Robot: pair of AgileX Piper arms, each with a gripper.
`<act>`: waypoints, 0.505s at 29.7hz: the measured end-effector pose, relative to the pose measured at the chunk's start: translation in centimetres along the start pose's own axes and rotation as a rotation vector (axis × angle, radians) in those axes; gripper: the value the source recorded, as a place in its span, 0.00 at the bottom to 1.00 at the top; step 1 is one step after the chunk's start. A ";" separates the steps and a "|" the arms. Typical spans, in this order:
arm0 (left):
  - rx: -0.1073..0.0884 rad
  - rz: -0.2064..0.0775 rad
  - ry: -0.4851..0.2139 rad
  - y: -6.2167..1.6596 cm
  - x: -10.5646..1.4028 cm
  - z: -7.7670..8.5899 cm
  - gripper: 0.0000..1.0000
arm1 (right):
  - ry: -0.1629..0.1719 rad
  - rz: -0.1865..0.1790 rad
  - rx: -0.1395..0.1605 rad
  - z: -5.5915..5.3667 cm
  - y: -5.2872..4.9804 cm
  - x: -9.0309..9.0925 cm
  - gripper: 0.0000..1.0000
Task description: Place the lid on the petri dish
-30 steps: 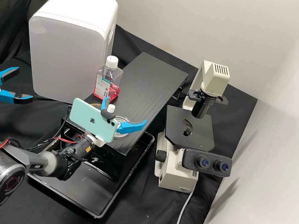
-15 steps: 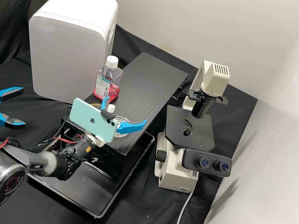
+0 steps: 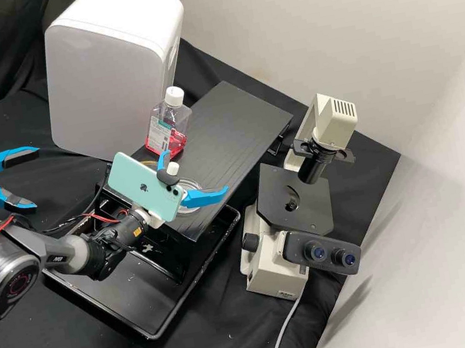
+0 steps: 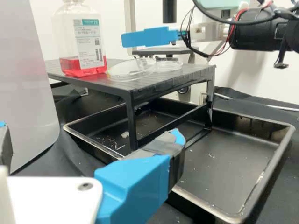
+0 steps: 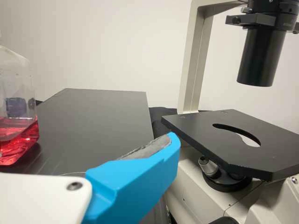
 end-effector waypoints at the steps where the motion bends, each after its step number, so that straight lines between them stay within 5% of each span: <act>1: -0.003 -0.002 0.001 -0.06 0.0 0.0 1.00 | 0.000 0.000 0.000 0.0 0.0 0.0 1.00; 3: -0.020 -0.003 -0.003 -0.08 0.0 0.1 1.00 | 0.000 0.000 0.000 0.0 0.0 0.0 1.00; 10: -0.027 -0.004 0.002 -0.12 0.1 0.0 1.00 | 0.000 0.000 0.000 0.0 0.0 0.0 1.00; 15: -0.059 -0.035 0.003 -0.93 0.4 0.5 1.00 | 0.000 0.000 0.000 0.0 0.0 0.0 1.00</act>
